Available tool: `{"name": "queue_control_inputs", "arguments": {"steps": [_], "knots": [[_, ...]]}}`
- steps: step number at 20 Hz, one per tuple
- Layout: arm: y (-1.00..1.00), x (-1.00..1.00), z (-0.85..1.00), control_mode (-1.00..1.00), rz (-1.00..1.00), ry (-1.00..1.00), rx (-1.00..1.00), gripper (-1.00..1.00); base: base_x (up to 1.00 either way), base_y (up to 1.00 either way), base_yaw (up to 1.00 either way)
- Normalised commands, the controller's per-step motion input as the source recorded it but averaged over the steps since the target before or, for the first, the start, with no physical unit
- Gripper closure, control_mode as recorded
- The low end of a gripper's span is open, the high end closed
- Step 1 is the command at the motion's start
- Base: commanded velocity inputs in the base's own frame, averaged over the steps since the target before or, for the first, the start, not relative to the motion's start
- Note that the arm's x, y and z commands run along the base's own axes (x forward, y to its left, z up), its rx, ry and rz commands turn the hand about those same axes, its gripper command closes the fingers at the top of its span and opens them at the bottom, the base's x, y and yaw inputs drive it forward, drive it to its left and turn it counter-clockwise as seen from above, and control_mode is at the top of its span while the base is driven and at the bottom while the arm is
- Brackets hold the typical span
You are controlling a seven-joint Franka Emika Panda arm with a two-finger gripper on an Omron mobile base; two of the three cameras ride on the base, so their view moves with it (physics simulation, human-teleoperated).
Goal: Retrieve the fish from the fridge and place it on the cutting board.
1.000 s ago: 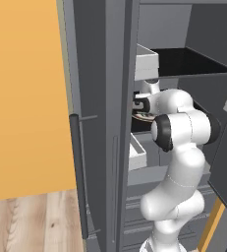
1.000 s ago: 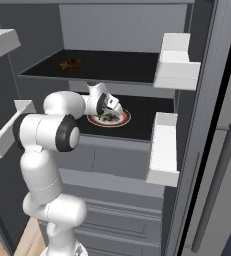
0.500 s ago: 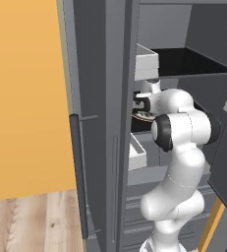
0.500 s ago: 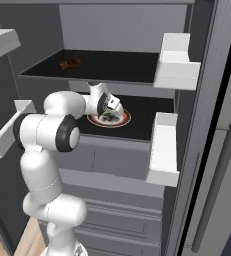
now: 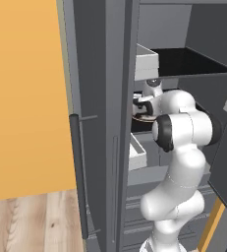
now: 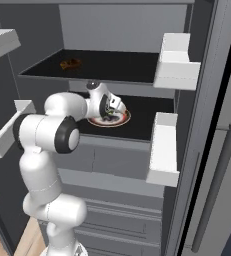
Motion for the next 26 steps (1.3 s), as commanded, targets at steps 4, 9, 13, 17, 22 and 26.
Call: {"name": "queue_control_inputs", "arguments": {"steps": [4,9,13,17,22,26], "knots": [[-0.01,-0.03,0.12,-1.0,0.0,-0.17,-0.03,1.0,0.0,0.0,0.0],[-0.01,-0.06,0.26,-1.0,0.0,-0.14,0.0,1.0,0.0,0.0,0.0],[-0.08,-0.36,0.38,-1.0,0.0,-0.04,0.0,1.0,0.0,0.0,0.0],[0.0,-0.61,0.22,-1.0,0.0,-0.02,0.0,1.0,0.0,0.0,0.0],[0.0,-0.81,0.42,-1.0,0.0,-0.08,0.0,1.0,0.0,0.0,0.0],[0.0,-0.85,0.48,-1.0,0.0,-0.07,0.0,1.0,0.0,0.0,0.0]]}}
